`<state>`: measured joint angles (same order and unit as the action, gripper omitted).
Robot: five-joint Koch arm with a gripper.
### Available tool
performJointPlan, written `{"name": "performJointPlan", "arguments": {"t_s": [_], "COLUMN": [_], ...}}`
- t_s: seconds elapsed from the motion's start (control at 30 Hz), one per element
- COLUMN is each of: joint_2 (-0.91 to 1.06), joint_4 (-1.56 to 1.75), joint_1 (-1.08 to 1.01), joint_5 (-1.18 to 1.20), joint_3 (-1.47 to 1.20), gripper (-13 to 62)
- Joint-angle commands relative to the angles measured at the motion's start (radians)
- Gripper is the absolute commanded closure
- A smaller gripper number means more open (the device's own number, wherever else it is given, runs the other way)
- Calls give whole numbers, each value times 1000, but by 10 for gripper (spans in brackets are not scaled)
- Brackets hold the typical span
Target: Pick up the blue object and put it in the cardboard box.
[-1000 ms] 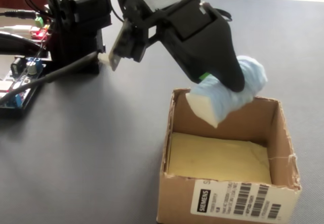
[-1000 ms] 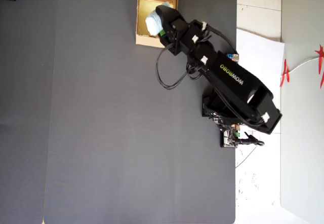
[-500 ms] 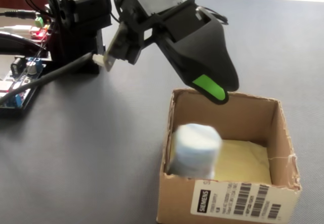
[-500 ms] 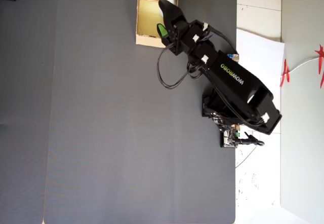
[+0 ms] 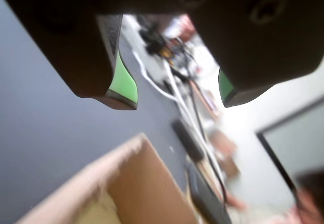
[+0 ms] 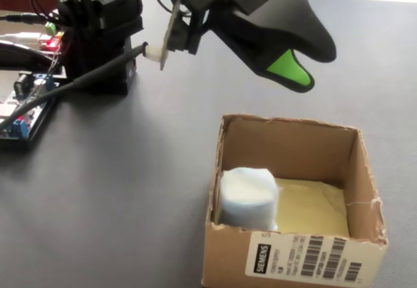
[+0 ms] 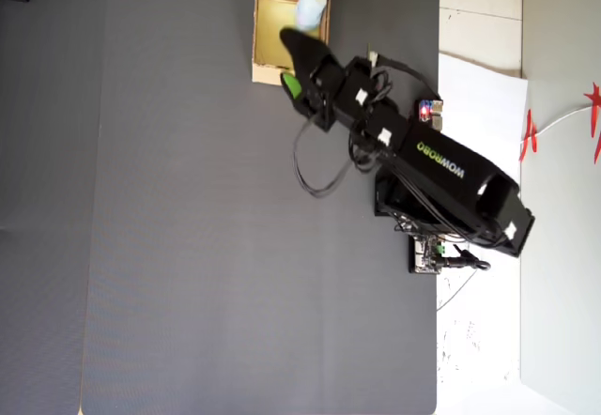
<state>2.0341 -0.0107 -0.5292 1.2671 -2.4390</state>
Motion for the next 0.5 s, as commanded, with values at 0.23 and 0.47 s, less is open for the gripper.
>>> {"name": "performJointPlan", "arguments": {"t_s": [0.23, 0.47], "joint_2": [186, 331], "joint_4": [95, 80], "joint_1": [281, 377], "joint_5": [344, 563], "joint_3": [-127, -302], "gripper": [156, 155]}}
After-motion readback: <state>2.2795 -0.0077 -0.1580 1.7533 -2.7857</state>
